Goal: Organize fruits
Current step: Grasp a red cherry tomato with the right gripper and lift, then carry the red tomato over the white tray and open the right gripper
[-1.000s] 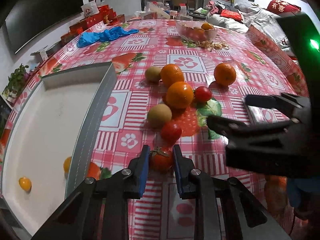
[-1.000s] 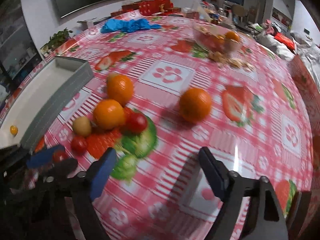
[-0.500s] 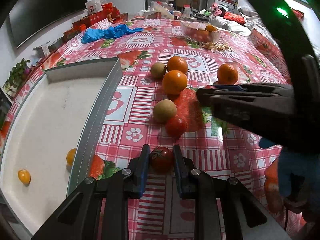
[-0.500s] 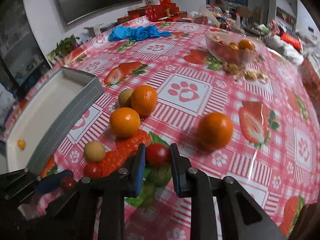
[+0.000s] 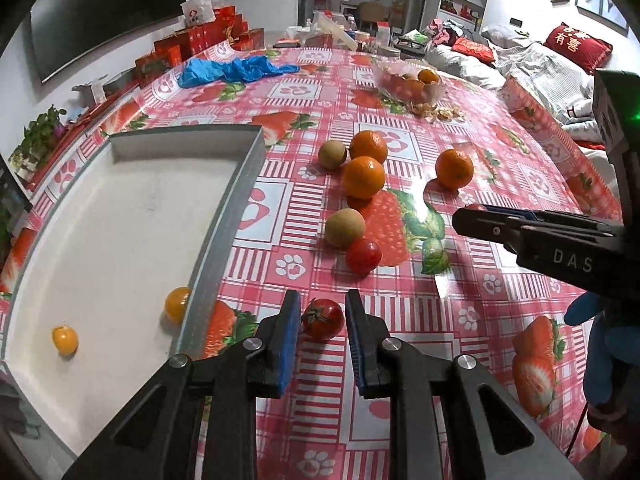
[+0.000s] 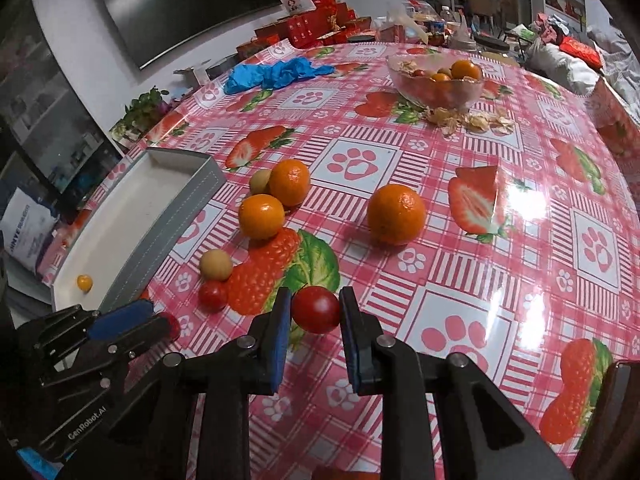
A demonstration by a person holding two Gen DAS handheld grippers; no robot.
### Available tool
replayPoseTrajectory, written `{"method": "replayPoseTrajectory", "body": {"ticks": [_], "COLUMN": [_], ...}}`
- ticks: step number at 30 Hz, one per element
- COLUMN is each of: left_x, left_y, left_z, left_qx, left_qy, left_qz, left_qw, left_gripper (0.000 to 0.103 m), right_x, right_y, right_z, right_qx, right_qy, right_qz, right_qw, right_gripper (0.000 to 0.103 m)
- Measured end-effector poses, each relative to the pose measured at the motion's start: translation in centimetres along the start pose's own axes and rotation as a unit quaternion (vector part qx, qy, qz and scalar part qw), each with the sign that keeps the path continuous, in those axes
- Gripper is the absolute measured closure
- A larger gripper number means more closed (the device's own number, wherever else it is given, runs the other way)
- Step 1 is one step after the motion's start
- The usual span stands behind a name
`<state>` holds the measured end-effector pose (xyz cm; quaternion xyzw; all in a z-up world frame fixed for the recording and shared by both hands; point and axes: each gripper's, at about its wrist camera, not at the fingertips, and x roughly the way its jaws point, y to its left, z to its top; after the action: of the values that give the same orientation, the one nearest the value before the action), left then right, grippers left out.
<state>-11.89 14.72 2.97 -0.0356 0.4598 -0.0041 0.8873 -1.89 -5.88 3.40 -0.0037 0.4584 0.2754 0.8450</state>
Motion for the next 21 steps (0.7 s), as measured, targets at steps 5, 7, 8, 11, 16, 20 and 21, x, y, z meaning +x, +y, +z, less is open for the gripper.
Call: {"method": "replayPoseTrajectory", "body": {"ticks": [5,7,8,11,16,20,21], "left_x": [-0.3,-0.1,0.1,0.8,1.7,2.3,2.5], "left_y": [0.5,0.6,0.6,0.5,1.1,0.9,0.7], "left_z": [-0.4,-0.6,-0.7,-0.9,-0.4,0.1,0.2], "left_qx": [-0.005,-0.006,-0.005,0.002,-0.019,-0.015,-0.011], "left_qy": [-0.001,0.003,0.006,0.011,0.014,0.013,0.011], "left_qz": [0.0,-0.002,-0.004,0.01,0.014,0.021,0.024], "left_qw": [1.0,1.0,1.0,0.9999,0.9996,0.9996,0.9996], "left_gripper": [0.078,0.078,0.078,0.078,0.078,0.078,0.078], "right_x": [-0.6,-0.8,-0.8,-1.0,-1.3,-1.4,-1.4], "right_y": [0.4,0.4,0.4,0.3,0.2,0.1,0.1], "right_z": [-0.3,-0.6,-0.7,-1.0,-1.3,-1.3,-1.3], "right_qx": [-0.003,-0.002,-0.001,0.0,0.001,0.003,0.003], "right_qy": [-0.002,-0.001,0.0,0.001,0.001,0.001,0.001], "right_qz": [-0.002,-0.002,-0.002,-0.002,-0.001,0.0,0.0], "right_qw": [1.0,1.0,1.0,1.0,1.0,1.0,1.0], "right_gripper": [0.077,0.077,0.077,0.077,0.077,0.077,0.077]}}
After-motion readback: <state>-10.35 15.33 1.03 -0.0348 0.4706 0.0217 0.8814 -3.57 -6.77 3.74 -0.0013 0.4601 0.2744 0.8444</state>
